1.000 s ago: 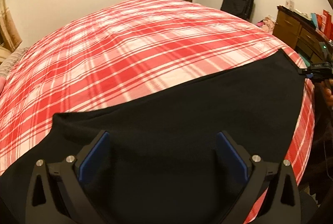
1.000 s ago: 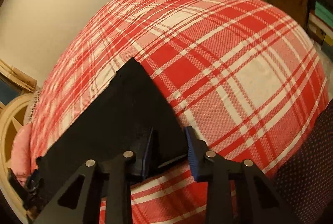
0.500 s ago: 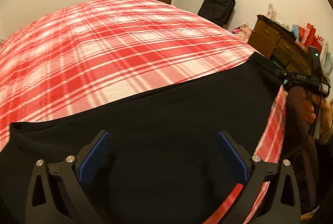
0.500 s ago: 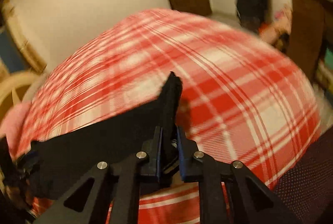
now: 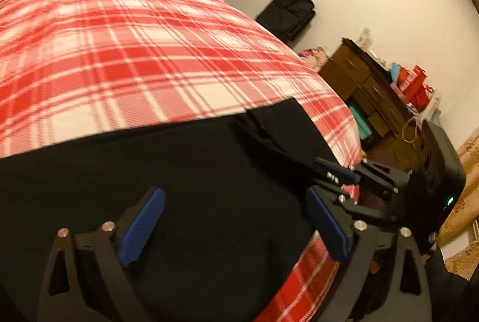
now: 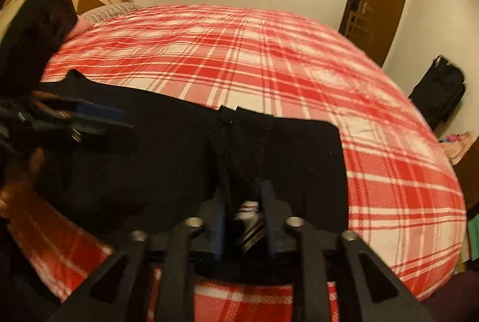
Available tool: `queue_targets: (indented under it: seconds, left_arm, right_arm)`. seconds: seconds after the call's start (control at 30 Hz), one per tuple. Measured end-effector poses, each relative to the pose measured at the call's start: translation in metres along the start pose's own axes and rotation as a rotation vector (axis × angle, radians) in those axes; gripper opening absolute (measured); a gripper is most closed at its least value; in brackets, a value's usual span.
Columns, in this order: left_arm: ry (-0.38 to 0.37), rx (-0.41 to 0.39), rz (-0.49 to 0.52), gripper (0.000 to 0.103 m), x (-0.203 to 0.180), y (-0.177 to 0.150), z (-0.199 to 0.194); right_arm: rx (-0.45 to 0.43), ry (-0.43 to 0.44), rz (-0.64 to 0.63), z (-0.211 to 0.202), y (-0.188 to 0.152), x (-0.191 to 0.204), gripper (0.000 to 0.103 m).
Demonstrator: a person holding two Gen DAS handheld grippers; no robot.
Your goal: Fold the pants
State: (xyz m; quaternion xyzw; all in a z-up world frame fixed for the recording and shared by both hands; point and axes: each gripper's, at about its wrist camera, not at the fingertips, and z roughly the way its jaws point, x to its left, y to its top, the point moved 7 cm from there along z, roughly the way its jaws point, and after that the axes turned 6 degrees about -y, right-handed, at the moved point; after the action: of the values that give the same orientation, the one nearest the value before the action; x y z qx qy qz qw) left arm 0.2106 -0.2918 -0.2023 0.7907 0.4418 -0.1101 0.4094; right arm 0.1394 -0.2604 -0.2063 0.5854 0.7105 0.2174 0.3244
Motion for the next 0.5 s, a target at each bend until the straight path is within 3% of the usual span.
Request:
queue_targets:
  seconds: [0.03,0.07,0.2,0.27,0.5]
  left_arm:
    - [-0.019,0.010,0.003,0.094,-0.006,-0.001,0.006]
    - [-0.029,0.016,0.003,0.093,-0.008,0.000,0.010]
    - [-0.085,0.023,-0.011,0.093,-0.022,0.004,0.029]
    - [-0.095,0.025,-0.013,0.093,-0.027,0.007,0.036]
    - [-0.111,0.028,-0.005,0.093,-0.046,0.016,0.061]
  right_arm:
    - [0.000,0.026,0.019,-0.006,0.000,-0.007,0.049]
    - [-0.010,0.042,0.039,-0.012,-0.001,-0.014,0.055]
    - [-0.090,0.112,0.164,-0.036,-0.012,-0.049,0.056]
    - [-0.129,0.101,0.247,-0.037,-0.020,-0.069,0.056]
    - [-0.197,0.109,0.342,-0.040,-0.015,-0.082,0.056]
